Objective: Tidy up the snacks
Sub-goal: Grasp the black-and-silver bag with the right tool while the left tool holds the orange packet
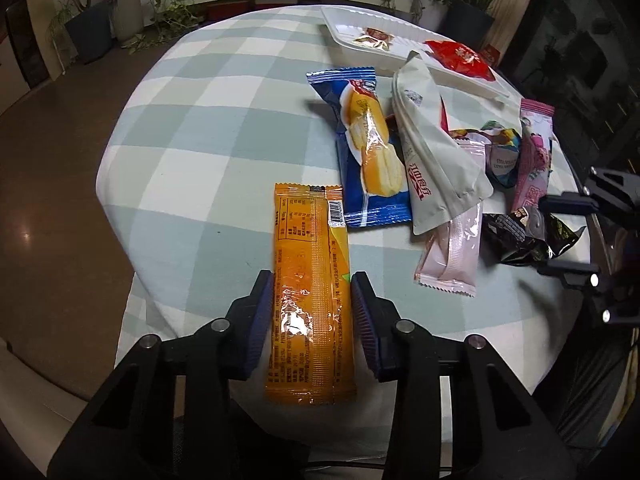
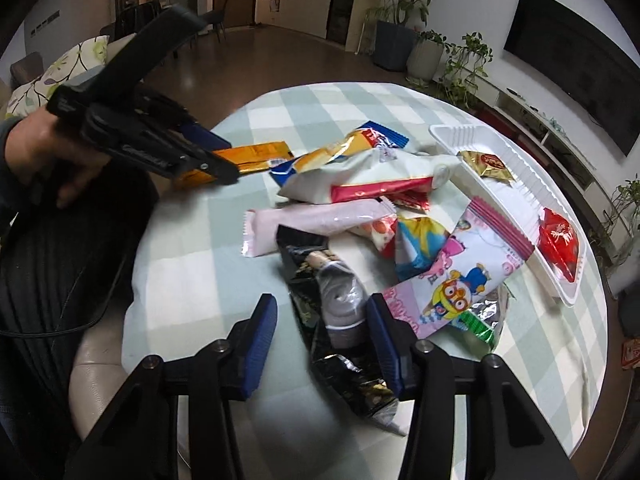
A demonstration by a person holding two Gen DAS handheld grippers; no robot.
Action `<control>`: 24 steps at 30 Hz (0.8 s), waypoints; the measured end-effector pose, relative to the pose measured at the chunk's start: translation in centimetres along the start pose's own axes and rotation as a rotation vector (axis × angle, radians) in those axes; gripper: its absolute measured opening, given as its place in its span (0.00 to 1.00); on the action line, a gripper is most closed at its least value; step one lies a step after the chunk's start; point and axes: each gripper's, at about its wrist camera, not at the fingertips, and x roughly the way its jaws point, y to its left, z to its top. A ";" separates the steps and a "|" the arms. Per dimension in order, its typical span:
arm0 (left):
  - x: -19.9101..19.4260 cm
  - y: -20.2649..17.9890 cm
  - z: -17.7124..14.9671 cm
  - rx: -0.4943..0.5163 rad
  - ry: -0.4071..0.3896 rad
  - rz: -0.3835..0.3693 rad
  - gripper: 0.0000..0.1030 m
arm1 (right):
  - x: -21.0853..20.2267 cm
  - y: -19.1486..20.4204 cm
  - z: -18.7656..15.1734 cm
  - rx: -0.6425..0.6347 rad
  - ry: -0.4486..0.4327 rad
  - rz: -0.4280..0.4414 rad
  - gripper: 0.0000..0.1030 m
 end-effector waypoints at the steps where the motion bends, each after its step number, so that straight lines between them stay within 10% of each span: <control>1: 0.0 -0.1 0.1 0.007 0.002 -0.003 0.36 | 0.0 -0.2 0.0 -0.001 0.003 -0.006 0.49; 24: 0.2 -0.6 0.3 0.104 0.032 -0.036 0.36 | 1.7 2.5 -0.1 -0.256 0.208 -0.038 0.47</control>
